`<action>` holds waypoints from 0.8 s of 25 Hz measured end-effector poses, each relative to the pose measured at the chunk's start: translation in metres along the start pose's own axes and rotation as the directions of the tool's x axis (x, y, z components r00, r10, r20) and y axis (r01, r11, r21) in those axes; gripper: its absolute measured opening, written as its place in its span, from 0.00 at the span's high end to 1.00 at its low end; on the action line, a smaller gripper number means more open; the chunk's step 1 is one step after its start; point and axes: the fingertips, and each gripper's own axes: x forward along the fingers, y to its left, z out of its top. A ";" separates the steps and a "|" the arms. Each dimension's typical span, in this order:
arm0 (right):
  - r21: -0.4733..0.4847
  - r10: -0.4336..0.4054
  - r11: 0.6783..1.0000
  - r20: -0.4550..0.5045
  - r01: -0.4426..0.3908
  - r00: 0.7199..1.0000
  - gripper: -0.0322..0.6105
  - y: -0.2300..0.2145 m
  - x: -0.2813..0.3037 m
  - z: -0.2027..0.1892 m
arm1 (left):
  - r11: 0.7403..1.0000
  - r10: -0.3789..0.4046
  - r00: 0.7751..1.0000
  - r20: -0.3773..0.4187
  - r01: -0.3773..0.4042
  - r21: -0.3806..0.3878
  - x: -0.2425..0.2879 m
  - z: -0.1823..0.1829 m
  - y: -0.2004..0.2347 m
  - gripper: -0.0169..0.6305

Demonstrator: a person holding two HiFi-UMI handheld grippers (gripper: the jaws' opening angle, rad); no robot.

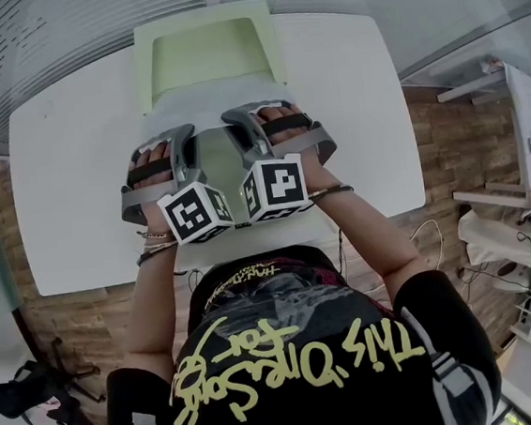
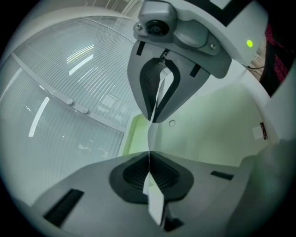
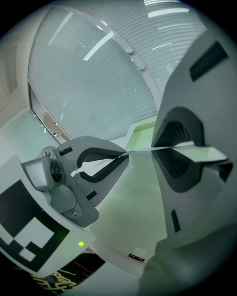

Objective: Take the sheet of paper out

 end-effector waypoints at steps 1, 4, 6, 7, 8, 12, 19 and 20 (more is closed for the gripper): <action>0.003 0.001 1.000 0.002 -0.001 1.000 0.94 -0.001 -0.001 0.001 | 1.000 0.000 1.000 0.000 0.000 0.000 -0.001 0.000 0.001 0.96; -0.002 -0.004 1.000 0.004 0.004 1.000 0.94 -0.003 -0.006 0.002 | 1.000 0.000 1.000 0.001 0.000 -0.005 -0.005 0.002 0.003 0.96; -0.005 -0.009 1.000 0.009 0.009 1.000 0.94 -0.005 -0.010 0.004 | 1.000 0.001 1.000 0.002 -0.001 -0.017 -0.008 0.004 0.004 0.96; -0.005 -0.011 1.000 0.012 0.011 1.000 0.94 -0.006 -0.011 0.004 | 1.000 0.001 1.000 0.003 -0.001 -0.022 -0.009 0.005 0.005 0.96; -0.004 -0.013 1.000 0.013 0.013 1.000 0.94 -0.007 -0.012 0.004 | 1.000 0.002 1.000 0.003 -0.002 -0.025 -0.009 0.005 0.006 0.96; -0.002 -0.019 1.000 0.021 0.019 1.000 0.94 -0.011 -0.016 0.007 | 1.000 0.010 1.000 0.003 -0.010 -0.026 -0.014 0.007 0.011 0.96; -0.005 -0.029 1.000 0.031 0.029 0.999 0.94 -0.020 -0.024 0.011 | 0.999 0.019 1.000 0.005 -0.019 -0.038 -0.022 0.011 0.022 0.96; -0.006 -0.031 1.000 0.032 0.031 0.999 0.94 -0.022 -0.025 0.012 | 0.999 0.022 1.000 0.007 -0.022 -0.038 -0.022 0.012 0.024 0.96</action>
